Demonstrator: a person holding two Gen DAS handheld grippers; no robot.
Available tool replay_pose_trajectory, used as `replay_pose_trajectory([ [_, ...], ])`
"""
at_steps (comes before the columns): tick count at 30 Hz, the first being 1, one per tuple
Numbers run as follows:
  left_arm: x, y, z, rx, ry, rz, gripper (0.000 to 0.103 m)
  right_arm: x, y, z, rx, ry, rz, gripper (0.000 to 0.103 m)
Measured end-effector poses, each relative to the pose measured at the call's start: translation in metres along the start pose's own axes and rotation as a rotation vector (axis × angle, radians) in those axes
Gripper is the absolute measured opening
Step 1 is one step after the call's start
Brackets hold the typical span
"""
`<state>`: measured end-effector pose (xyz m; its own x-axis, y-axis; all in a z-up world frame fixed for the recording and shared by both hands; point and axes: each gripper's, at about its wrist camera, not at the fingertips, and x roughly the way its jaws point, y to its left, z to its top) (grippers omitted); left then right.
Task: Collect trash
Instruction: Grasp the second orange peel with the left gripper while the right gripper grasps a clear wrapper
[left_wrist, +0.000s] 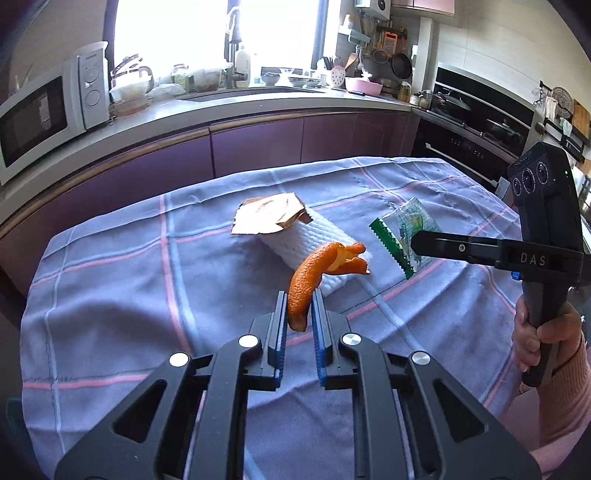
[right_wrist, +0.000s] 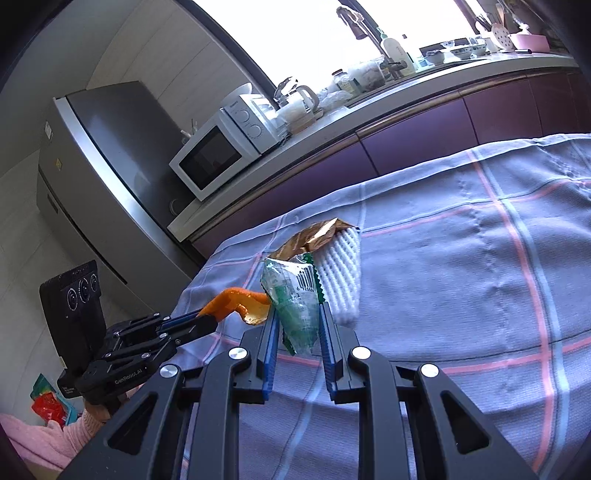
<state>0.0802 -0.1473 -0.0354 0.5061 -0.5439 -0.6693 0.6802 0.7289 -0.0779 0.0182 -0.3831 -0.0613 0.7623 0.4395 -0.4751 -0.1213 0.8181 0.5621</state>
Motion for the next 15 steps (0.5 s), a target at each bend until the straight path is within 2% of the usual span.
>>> replay_pose_trajectory([
  [9,-0.058,0.047,-0.051,-0.113,-0.025,0.071,0.013,0.036,0.051,-0.015,-0.061,0.079,0.076,0.020],
  [15,-0.095,0.078,-0.078,-0.182,-0.037,0.155,0.013,0.063,0.086,-0.025,-0.104,0.139,0.132,0.020],
])
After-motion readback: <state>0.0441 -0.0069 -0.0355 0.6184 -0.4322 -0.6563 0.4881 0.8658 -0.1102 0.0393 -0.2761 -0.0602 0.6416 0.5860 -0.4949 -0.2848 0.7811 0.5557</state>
